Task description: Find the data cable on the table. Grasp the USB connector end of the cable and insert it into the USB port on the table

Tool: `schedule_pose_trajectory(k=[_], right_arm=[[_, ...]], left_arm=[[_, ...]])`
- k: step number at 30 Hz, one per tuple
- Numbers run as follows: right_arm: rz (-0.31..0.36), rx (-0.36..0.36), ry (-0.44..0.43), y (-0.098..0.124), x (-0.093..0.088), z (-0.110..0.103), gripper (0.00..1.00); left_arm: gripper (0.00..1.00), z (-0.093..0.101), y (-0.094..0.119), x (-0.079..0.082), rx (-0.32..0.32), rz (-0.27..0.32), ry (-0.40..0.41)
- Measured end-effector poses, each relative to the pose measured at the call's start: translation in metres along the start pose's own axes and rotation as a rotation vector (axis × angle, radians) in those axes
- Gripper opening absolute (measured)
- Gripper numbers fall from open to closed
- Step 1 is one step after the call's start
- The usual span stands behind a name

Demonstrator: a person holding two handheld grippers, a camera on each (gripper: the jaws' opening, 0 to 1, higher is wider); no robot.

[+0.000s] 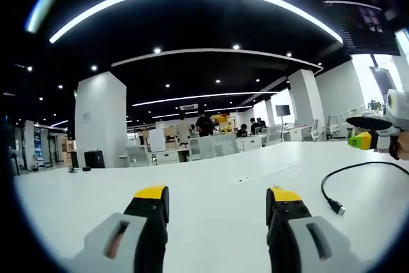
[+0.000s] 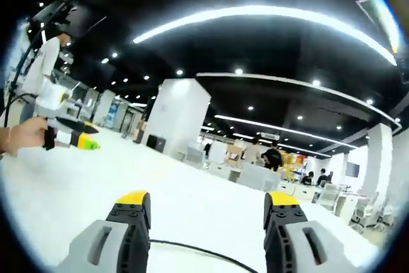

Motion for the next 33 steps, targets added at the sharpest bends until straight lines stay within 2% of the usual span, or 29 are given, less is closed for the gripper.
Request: schedule_pose_trajectory(k=[3,7,11,13,15,18,19,22,33], right_arm=[[-0.112,0.142,0.073,-0.007,-0.011,-0.006,0.63],[-0.178,0.223,0.055,-0.013,-0.019,-0.008,0.54],[-0.211,0.254,0.063,-0.019,-0.026,-0.01,0.53],[-0.248,0.275,0.083,-0.022,-0.031,-0.01,0.46],[-0.274,0.293,0.081,-0.024,-0.035,-0.01,0.34],[-0.31,0.337,0.057,-0.031,-0.04,-0.008,0.37],[-0.351,0.357,0.046,-0.033,-0.043,-0.008,0.37],[-0.356,0.389,0.07,-0.041,-0.044,-0.006,0.38],[-0.477,0.55,0.125,-0.059,-0.054,-0.008,0.35]], left_arm=[[0.62,0.001,0.0,0.001,-0.005,0.004,-0.001],[0.62,0.001,0.002,0.002,-0.007,0.011,0.003],[0.62,-0.001,0.003,0.004,-0.003,0.018,0.004],[0.62,-0.001,0.002,0.004,-0.002,0.013,0.005],[0.62,-0.001,0.002,0.004,-0.003,0.014,0.009],[0.62,0.0,0.002,0.005,-0.007,0.016,0.005],[0.62,0.0,0.002,0.005,-0.008,0.015,0.005],[0.62,0.001,0.002,0.005,-0.012,0.01,0.004],[0.62,0.001,0.003,0.009,-0.009,0.02,0.007]])
Point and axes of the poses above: the point that each gripper's makers call its tool centre point, and the gripper's own axes: y roughly backward along the fingers, z roughly to its right, x roughly out of its top, the point moved 9 cm from there along y, roughly backward along the fingers, and after that the axes turned 5 degrees about -x, right-handed, at the moved point
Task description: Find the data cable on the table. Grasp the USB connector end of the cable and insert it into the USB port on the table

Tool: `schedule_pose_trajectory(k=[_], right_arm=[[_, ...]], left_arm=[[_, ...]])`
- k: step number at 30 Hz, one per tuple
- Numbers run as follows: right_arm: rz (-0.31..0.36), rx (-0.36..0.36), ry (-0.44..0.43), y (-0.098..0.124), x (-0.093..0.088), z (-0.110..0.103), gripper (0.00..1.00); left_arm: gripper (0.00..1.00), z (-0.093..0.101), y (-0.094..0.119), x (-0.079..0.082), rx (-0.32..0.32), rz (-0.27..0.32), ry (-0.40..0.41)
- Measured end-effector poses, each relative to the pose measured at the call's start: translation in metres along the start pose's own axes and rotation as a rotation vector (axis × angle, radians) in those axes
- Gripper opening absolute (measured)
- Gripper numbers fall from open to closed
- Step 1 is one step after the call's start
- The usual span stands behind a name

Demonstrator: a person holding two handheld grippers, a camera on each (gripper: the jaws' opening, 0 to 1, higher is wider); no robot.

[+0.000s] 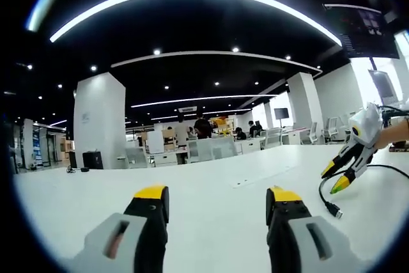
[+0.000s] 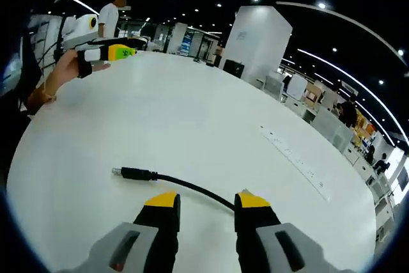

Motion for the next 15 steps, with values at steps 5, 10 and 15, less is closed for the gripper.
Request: schedule_pose_trajectory(k=[5,10,15], right_arm=[[-0.013,0.027,-0.025,-0.011,-0.001,0.009,0.35],[-0.063,0.073,-0.053,-0.018,-0.009,0.011,0.3],[-0.032,0.105,-0.07,-0.023,-0.008,0.02,0.29]], left_arm=[[0.62,0.0,-0.001,0.0,-0.001,-0.005,0.0],[0.61,0.001,-0.001,0.0,0.001,-0.004,-0.004],[0.61,0.002,-0.002,0.0,0.002,-0.005,-0.014]])
Point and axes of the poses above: the point that each gripper's makers call its tool centre point, and the gripper's own axes: y roughly backward along the fingers, z roughly to its right, x roughly out of its top, the point moved 9 cm from there along y, roughly backward along the fingers, and after that the axes turned 5 degrees about -x, right-handed, at the moved point
